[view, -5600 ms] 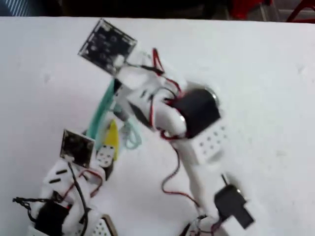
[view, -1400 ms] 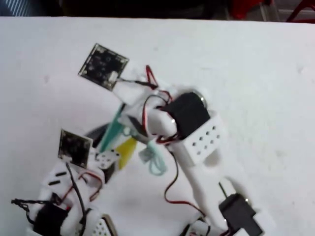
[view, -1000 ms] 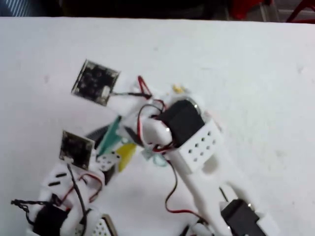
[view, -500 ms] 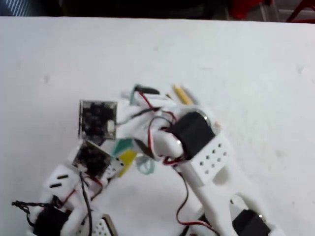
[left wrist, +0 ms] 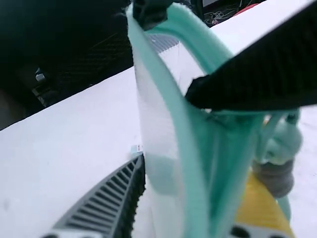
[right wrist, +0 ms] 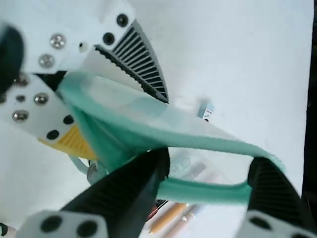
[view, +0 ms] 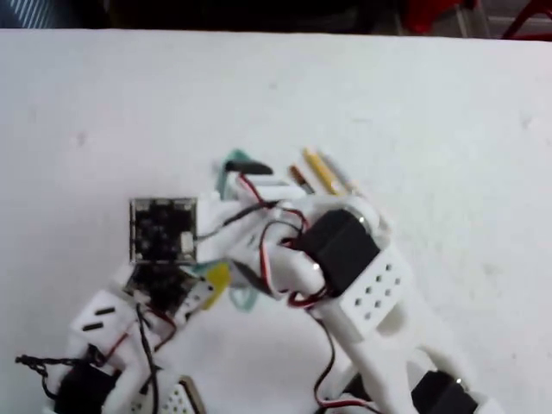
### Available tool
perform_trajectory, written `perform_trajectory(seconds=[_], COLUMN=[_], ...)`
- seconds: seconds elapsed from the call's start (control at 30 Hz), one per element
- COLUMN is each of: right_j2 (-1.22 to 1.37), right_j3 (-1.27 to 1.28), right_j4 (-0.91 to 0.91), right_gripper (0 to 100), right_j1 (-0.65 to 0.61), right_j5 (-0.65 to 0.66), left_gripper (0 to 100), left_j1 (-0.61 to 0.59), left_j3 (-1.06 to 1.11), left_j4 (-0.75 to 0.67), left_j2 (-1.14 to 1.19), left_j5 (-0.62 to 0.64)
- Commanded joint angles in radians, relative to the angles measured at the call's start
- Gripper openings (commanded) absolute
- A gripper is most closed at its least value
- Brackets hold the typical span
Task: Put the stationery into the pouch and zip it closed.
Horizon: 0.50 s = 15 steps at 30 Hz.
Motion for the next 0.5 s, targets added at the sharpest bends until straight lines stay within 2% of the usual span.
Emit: perform_trajectory(seconds=[0.0,0.13,0.23,0.37,0.47], right_j2=[0.004,0.004,0.004,-0.004,-0.004], right_j3=[-0.02,-0.043,-0.04,-0.046,-0.046], right_j4=[0.018,0.013,0.012,0.008,-0.008], right_gripper=[35.2,35.3,35.3,35.1,35.1], right_j1=[-0.087,-0.087,-0.105,-0.105,-0.104], right_j5=[-0.138,-0.339,-0.411,-0.37,-0.311], left_gripper=[26,26,26,25,15], left_j1=[-0.021,-0.021,-0.021,-0.021,-0.016], left_j3=[-0.032,-0.034,-0.034,-0.034,-0.034], left_j4=[-0.009,-0.009,-0.009,-0.009,-0.026], left_j2=[0.004,0.004,0.004,0.004,0.004], left_j5=[0.035,0.037,0.037,0.037,0.037])
